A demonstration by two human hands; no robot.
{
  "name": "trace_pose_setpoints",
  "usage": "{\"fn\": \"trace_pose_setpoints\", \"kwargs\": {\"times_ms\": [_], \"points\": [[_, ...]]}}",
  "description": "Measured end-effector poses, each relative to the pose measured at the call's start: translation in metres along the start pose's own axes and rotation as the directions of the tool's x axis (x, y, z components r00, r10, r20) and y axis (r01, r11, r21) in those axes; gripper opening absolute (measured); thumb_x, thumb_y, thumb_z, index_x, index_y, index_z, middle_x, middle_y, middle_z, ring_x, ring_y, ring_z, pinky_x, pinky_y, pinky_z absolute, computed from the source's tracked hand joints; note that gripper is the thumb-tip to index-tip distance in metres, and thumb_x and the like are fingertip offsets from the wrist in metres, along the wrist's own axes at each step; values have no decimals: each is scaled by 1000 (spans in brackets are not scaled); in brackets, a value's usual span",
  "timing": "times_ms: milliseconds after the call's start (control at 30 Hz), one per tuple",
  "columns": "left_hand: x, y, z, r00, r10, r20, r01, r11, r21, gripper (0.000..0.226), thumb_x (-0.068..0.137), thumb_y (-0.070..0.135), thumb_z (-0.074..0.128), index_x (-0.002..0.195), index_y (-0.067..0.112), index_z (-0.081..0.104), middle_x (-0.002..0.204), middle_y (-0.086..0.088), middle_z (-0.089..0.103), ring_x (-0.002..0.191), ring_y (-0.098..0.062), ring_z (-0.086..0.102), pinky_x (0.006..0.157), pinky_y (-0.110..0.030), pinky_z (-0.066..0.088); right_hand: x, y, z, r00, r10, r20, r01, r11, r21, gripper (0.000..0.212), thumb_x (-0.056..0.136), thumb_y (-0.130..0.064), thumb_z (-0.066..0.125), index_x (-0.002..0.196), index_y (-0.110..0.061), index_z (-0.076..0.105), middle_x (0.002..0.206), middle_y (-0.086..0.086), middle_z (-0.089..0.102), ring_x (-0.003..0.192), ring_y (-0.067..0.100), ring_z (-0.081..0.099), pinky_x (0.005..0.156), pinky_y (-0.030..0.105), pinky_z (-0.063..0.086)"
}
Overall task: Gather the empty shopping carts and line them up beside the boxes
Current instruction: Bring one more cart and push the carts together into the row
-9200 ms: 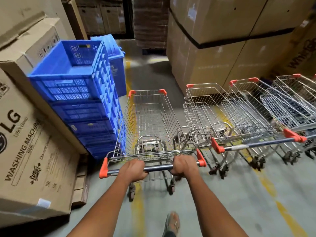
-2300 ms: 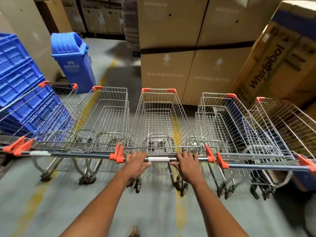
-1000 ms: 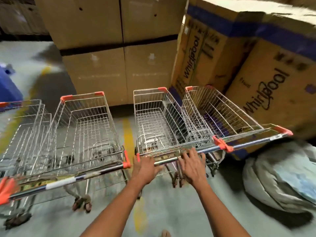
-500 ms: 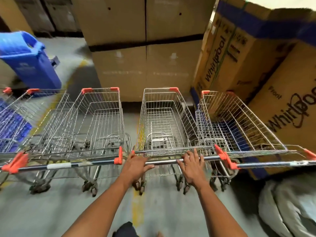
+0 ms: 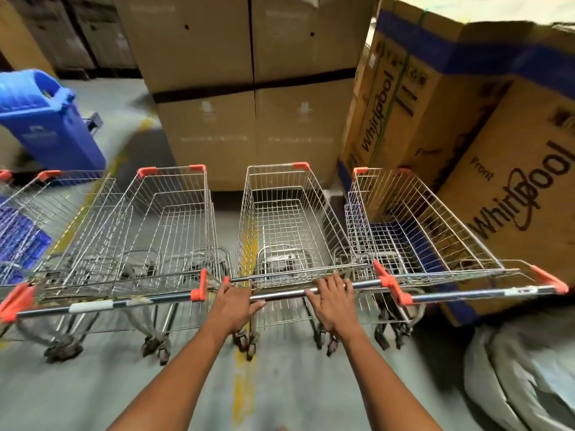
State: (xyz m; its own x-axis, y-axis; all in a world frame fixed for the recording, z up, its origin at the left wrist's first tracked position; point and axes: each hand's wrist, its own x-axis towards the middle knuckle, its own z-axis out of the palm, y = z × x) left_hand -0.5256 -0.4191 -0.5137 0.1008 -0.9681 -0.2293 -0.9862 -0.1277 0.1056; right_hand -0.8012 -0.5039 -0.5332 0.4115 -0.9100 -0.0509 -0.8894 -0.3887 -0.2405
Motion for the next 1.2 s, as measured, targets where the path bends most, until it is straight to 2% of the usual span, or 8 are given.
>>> {"fn": "trace_pose_setpoints", "kwargs": {"times_ms": [133, 233, 367, 567, 700, 833, 967, 1200], "points": [[-12, 24, 0, 999, -21, -28, 19, 997, -69, 59, 96, 66, 48, 136, 22, 50, 132, 2, 62, 130, -18, 53, 125, -52, 2, -9, 18, 4, 998, -30, -55, 29, 999, -17, 61, 108, -60, 14, 152, -25, 38, 168, 8, 26, 158, 21, 7, 128, 45, 3], [-23, 44, 3, 997, 19, -72, -29, 991, -127, 68, 96, 57, 56, 149, 20, 38, 148, 1, 49, 140, -18, 40, 121, -45, 19, -30, 34, 5, 995, 29, -98, -38, 996, -86, 61, 109, -56, 17, 161, -26, 21, 172, 11, 10, 159, 26, 2, 128, 48, 8], [-42, 65, 4, 996, 40, -75, -56, 973, -222, 79, 98, 50, 58, 161, 18, 22, 167, -2, 24, 154, -20, 20, 123, -46, 15, -65, 57, -2, 990, 86, -108, -104, 978, -181, 66, 108, -51, 21, 165, -19, 5, 172, 9, 2, 159, 26, 0, 127, 50, 16], [-77, 107, 6, 982, 176, -73, -189, 945, -269, 76, 97, 49, 59, 159, 21, 26, 167, -1, 25, 153, -20, 22, 125, -48, 17, -118, 85, -28, 973, 181, -145, -209, 955, -209, 74, 102, -44, 46, 164, -15, 19, 171, 11, 17, 158, 26, 13, 126, 47, 18], [-89, 148, 9, 968, 237, -85, -252, 916, -313, 71, 97, 46, 60, 157, 21, 30, 162, 1, 34, 150, -18, 29, 125, -46, 16, -134, 113, -51, 962, 239, -135, -262, 946, -193, 86, 91, -37, 65, 162, -15, 22, 168, 11, 27, 155, 28, 23, 121, 48, 31], [-85, 192, 1, 958, 259, -121, -284, 904, -319, 73, 96, 47, 62, 157, 22, 30, 162, 1, 37, 149, -18, 30, 125, -43, 16, -130, 157, -74, 960, 256, -111, -275, 934, -228, 83, 91, -35, 66, 161, -13, 27, 166, 12, 32, 155, 30, 25, 123, 49, 29], [-63, 243, -10, 959, 251, -133, -281, 897, -341, 69, 96, 43, 64, 154, 26, 32, 154, 4, 45, 144, -18, 39, 124, -43, 19, -113, 221, -96, 949, 288, -133, -311, 925, -216, 76, 90, -17, 63, 159, -12, 33, 160, 14, 41, 150, 30, 33, 118, 49, 36], [29, 360, -13, 962, 211, -171, -259, 902, -345, 66, 91, 43, 68, 146, 29, 36, 146, 3, 52, 133, -22, 51, 115, -48, 37, -69, 361, -109, 963, 265, -52, -269, 925, -268, 57, 85, -33, 70, 138, -22, 54, 138, 3, 57, 133, 26, 47, 106, 45, 46]]}}
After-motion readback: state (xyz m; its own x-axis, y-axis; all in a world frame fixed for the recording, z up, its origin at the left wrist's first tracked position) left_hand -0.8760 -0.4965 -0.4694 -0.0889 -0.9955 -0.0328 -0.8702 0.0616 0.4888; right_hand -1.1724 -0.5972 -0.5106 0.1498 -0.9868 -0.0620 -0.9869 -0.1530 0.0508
